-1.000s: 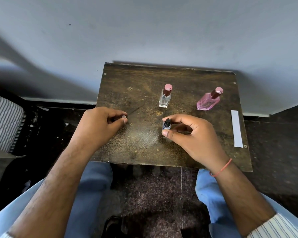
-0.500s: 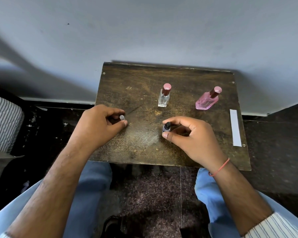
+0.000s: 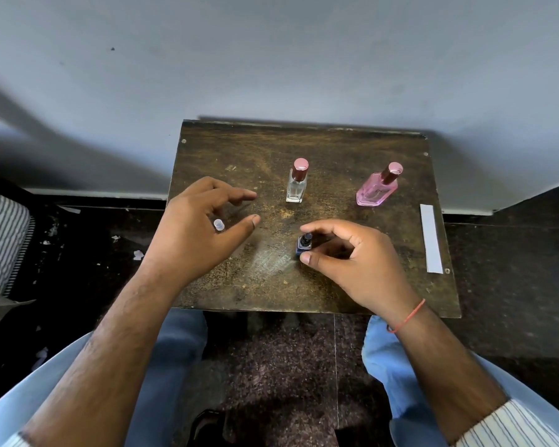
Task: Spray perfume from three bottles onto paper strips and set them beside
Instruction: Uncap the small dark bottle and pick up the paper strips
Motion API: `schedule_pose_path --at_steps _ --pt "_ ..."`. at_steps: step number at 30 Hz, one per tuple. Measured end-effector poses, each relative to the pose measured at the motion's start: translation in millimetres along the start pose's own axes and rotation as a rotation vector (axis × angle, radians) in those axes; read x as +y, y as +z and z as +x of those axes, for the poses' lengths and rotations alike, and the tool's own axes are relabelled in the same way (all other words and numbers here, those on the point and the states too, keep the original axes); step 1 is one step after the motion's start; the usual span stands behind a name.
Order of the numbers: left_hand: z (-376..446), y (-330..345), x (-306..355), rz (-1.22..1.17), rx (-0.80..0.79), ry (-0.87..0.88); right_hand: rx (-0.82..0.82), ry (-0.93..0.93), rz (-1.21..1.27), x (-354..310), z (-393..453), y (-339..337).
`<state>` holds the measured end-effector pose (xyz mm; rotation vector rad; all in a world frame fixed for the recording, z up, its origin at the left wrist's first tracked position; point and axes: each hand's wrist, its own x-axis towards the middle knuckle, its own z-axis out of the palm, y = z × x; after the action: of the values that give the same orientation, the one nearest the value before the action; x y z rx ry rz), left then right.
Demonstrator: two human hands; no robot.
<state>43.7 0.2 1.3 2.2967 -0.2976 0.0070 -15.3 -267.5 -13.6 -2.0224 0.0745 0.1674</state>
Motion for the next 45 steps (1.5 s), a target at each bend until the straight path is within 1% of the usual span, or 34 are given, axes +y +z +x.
schedule_pose_path --at_steps 5,8,12,15,17,19,21,26,30,34,35,38,41,45 --pt "2.2 10.0 6.4 -0.028 -0.067 0.011 0.001 0.004 -0.005 2.7 -4.1 -14.1" --pt "2.2 17.7 10.8 -0.038 -0.101 0.001 0.043 0.013 -0.042 7.8 -6.7 -27.2" --pt "4.2 28.9 19.2 -0.046 -0.099 0.005 0.197 0.032 -0.155 20.4 -10.5 -53.7" --pt "6.4 36.0 24.0 -0.079 -0.086 -0.035 0.363 0.100 -0.297 31.8 -12.7 -85.1" --pt "7.2 40.8 25.9 -0.131 -0.075 -0.072 0.434 0.152 -0.402 41.0 -15.5 -104.0" --pt "7.8 44.8 27.5 -0.182 -0.063 -0.105 0.438 0.220 -0.475 49.6 -17.9 -115.7" --pt "8.9 46.8 29.6 -0.198 -0.047 -0.122 0.397 0.288 -0.519 54.4 -19.2 -120.8" --pt "9.8 48.0 33.9 -0.193 -0.049 -0.132 0.357 0.365 -0.536 58.7 -19.6 -130.9" --pt "9.6 45.9 34.0 -0.200 -0.048 -0.135 0.383 0.419 -0.445 61.8 -19.6 -138.1" --pt "9.8 41.3 33.0 -0.222 -0.043 -0.135 0.465 0.358 -0.322 62.4 -18.0 -137.7" --pt "10.1 40.6 32.5 -0.232 -0.041 -0.136 0.487 0.331 -0.213 61.2 -16.2 -135.9" --pt "9.9 38.9 30.5 -0.302 -0.028 -0.150 0.510 0.232 0.231 48.7 -9.6 -125.4" --pt "10.1 38.0 31.0 -0.395 -0.019 -0.154 0.456 0.130 0.422 33.6 -6.3 -110.0" --pt "9.6 37.3 38.1 -0.536 -0.037 -0.133 0.330 0.093 0.530 12.5 -8.2 -82.6"
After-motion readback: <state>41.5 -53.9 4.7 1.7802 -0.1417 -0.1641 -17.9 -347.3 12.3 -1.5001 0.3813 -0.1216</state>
